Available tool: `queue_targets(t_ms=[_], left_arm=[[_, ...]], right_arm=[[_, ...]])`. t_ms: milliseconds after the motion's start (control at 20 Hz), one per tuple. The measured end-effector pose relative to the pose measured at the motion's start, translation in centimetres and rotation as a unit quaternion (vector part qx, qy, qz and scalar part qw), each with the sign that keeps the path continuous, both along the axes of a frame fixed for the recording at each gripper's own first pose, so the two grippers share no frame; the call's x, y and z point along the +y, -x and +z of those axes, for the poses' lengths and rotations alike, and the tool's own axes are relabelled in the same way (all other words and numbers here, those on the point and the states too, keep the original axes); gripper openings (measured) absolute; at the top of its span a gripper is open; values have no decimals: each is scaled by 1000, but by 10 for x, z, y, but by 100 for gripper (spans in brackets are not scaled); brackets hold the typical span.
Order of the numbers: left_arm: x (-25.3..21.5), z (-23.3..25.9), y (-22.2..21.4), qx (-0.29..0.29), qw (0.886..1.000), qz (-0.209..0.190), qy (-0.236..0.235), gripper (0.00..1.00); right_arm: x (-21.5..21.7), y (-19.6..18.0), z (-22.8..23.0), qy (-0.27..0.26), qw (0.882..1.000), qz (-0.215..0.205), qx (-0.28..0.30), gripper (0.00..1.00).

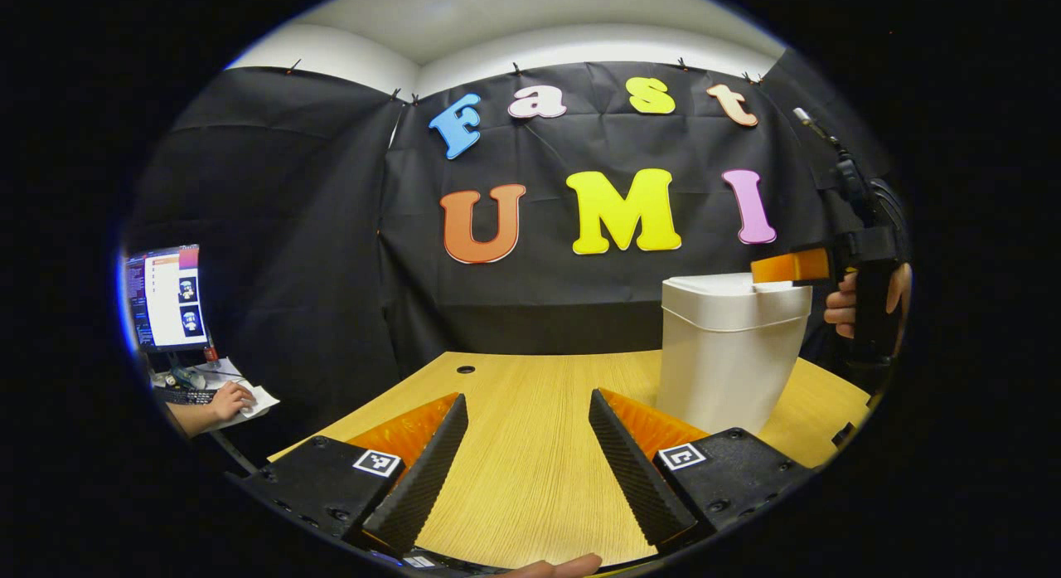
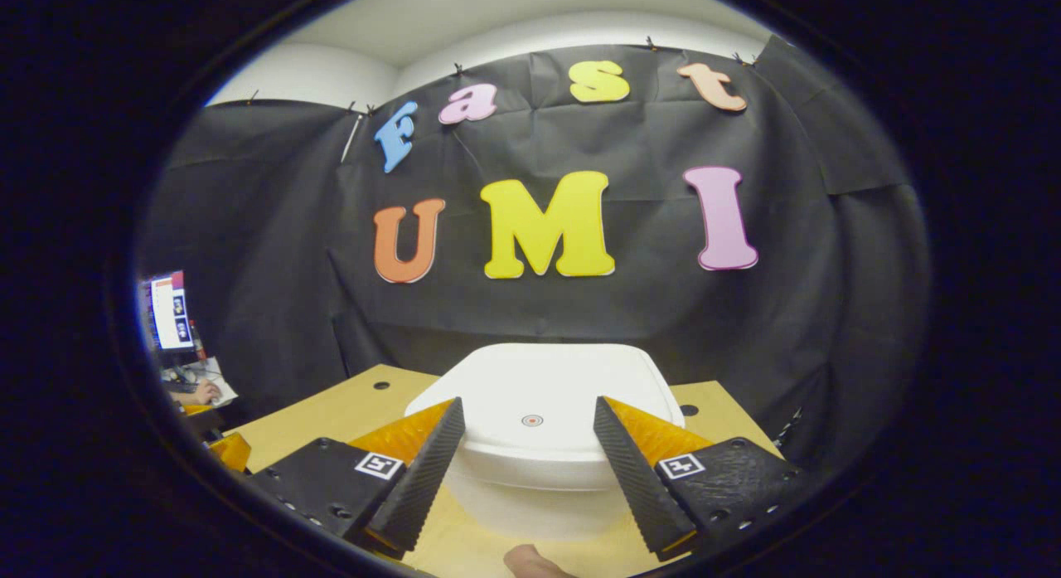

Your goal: Press the lid of the desktop garbage bin to open it, pick up the crumpled paper on the desktop and throw it into the bin, then pick up the pop can on the desktop and drop it into the bin, and finally close the garbage bin lid.

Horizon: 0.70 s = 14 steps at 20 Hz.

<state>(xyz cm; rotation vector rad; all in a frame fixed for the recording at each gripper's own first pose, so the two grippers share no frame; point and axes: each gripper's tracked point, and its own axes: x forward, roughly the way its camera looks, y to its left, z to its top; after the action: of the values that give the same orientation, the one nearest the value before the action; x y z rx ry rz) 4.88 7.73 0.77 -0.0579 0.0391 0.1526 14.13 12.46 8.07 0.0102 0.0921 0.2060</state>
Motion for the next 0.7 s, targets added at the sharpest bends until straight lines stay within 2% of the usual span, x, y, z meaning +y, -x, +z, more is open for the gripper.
queue_targets(t_ms=[150,300,400,550,700], left_arm=[[5,-3,4,2,1000,7,9,96],[-1,2,8,-14,1000,1,9,96],[-8,8,10,-25,1000,-5,4,96],[-31,18,9,-38,999,-19,6,96],[-59,17,7,-37,998,-49,11,96]], right_arm=[[-41,30,-23,40,997,-57,-32,95],[-58,63,-38,62,994,-71,-58,96],[-71,79,-48,52,993,-83,-60,94],[-78,93,-49,37,993,-85,-70,96],[-71,96,-55,22,995,-78,-63,96]])
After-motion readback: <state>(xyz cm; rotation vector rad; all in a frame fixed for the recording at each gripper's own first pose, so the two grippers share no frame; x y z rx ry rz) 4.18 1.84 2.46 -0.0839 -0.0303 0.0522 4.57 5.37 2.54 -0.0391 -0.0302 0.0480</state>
